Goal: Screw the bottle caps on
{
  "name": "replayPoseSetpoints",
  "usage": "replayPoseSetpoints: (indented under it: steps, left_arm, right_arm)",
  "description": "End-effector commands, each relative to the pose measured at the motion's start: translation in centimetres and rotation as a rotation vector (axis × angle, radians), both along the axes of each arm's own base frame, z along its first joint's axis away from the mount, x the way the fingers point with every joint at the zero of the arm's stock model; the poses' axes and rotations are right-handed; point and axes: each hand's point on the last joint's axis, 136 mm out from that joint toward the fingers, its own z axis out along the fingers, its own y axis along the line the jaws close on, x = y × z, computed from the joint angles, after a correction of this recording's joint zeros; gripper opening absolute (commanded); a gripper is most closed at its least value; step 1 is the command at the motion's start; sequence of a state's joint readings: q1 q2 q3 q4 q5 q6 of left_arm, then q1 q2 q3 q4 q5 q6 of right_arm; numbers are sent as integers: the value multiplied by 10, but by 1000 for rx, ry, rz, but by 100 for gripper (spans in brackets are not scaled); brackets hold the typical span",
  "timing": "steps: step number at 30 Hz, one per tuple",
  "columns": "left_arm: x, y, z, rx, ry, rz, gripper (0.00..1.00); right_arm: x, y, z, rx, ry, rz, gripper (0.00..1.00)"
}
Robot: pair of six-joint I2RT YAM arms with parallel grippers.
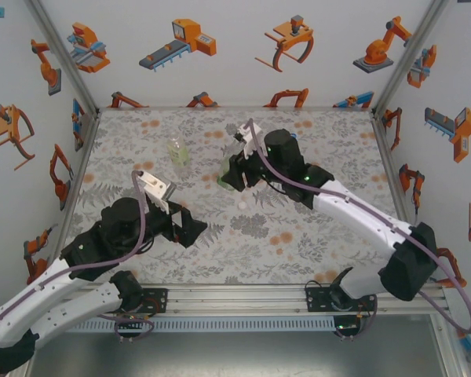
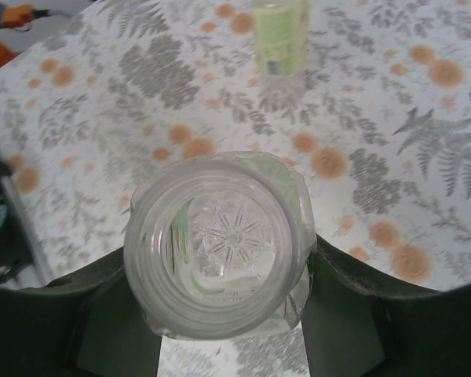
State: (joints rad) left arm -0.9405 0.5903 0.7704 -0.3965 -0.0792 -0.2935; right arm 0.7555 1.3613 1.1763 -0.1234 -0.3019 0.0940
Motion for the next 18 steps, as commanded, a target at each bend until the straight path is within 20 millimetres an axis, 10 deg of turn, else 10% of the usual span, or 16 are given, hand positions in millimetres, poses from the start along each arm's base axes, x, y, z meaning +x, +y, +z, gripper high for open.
replayPoseSetpoints:
  steps: [1,18]
  left_arm:
    - [-13,-12,39,-127,-71,-104,96]
    - [-66,-64,100,-260,-221,-559,97]
  right_arm:
    - [-38,-7,15,33,54,67,38]
    - [-130,-30,96,271,130,237,34]
